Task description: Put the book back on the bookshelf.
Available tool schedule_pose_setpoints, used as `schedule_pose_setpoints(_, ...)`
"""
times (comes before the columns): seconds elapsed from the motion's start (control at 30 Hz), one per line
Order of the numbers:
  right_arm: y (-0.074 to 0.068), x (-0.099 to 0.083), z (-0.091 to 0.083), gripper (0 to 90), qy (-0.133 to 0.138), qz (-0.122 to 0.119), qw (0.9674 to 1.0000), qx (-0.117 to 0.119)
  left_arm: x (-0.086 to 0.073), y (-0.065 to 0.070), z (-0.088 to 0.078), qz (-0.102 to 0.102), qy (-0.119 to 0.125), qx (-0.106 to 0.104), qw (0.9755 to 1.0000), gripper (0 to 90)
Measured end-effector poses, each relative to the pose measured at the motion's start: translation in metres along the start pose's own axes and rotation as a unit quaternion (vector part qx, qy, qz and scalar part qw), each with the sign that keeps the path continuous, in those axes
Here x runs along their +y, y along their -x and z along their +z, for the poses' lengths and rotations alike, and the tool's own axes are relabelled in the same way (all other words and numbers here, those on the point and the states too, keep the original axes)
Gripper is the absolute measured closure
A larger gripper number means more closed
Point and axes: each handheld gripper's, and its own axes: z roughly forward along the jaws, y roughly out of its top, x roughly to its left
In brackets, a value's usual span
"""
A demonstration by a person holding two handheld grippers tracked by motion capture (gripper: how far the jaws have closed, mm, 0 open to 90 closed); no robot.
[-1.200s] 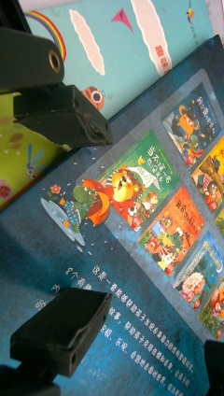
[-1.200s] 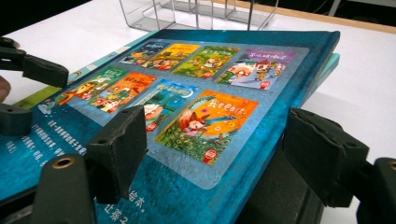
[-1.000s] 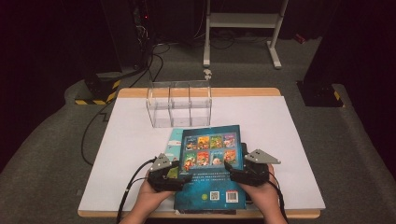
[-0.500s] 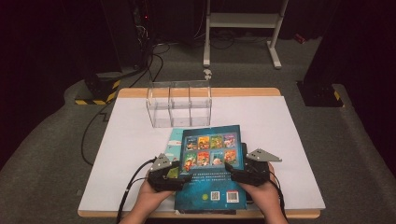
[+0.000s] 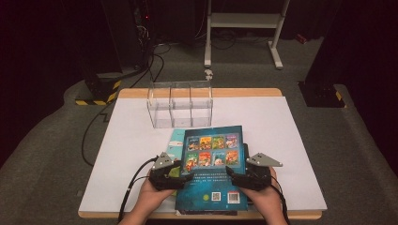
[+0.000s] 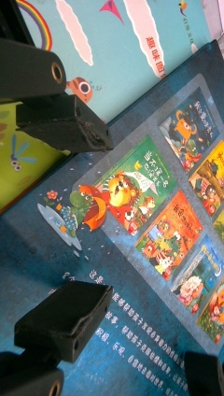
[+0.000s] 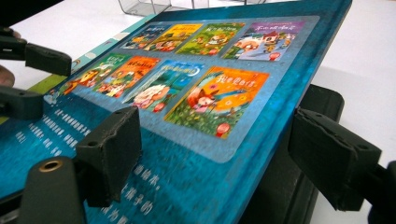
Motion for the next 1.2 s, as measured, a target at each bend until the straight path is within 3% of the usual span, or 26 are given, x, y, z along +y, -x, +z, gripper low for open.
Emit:
schedule_pose_setpoints(0.03,-0.001,-0.001,-0.001,17.3,0.0,0.001,1.0,-0.001,0.0,0.0,0.001,0.008,-0.004,0.001,1.0,25.3)
schedule_pose_setpoints(0.13,-0.003,-0.003,-0.006,17.5,0.001,0.0,1.0,-0.005,0.002,-0.001,0.004,0.002,-0.002,-0.003,1.0,25.4)
schedule_pose_setpoints(0.27,-0.004,-0.006,-0.012,18.2,0.002,-0.002,0.9999,-0.013,0.006,0.0,0.009,0.01,-0.009,-0.005,0.9999,25.6)
schedule_pose_setpoints(0.4,0.002,-0.007,-0.014,20.4,0.006,0.01,0.9999,-0.002,0.007,0.0,0.011,0.003,-0.003,0.005,1.0,26.0)
schedule_pose_setpoints(0.5,0.008,-0.005,-0.011,19.1,0.007,0.02,0.9998,-0.003,0.007,-0.004,0.008,-0.018,-0.01,-0.002,0.9998,27.4)
schedule_pose_setpoints(0.6,0.014,-0.002,-0.006,17.9,0.002,0.032,0.9995,0.006,0.005,-0.004,0.006,-0.024,-0.009,-0.005,0.9997,27.8)
schedule_pose_setpoints(0.63,0.016,0.0,-0.001,16.9,-0.005,0.039,0.9991,0.017,0.004,-0.003,0.004,-0.02,-0.012,-0.005,0.9997,27.9)
schedule_pose_setpoints(0.87,0.016,0.004,0.009,18.9,-0.019,0.04,0.9986,0.029,0.001,-0.003,0.001,-0.025,-0.01,-0.009,0.9996,28.4)
schedule_pose_setpoints(1.2,0.01,0.008,-0.002,30.2,-0.021,0.025,0.9995,0.002,0.001,-0.006,0.001,-0.028,-0.016,-0.016,0.9993,29.2)
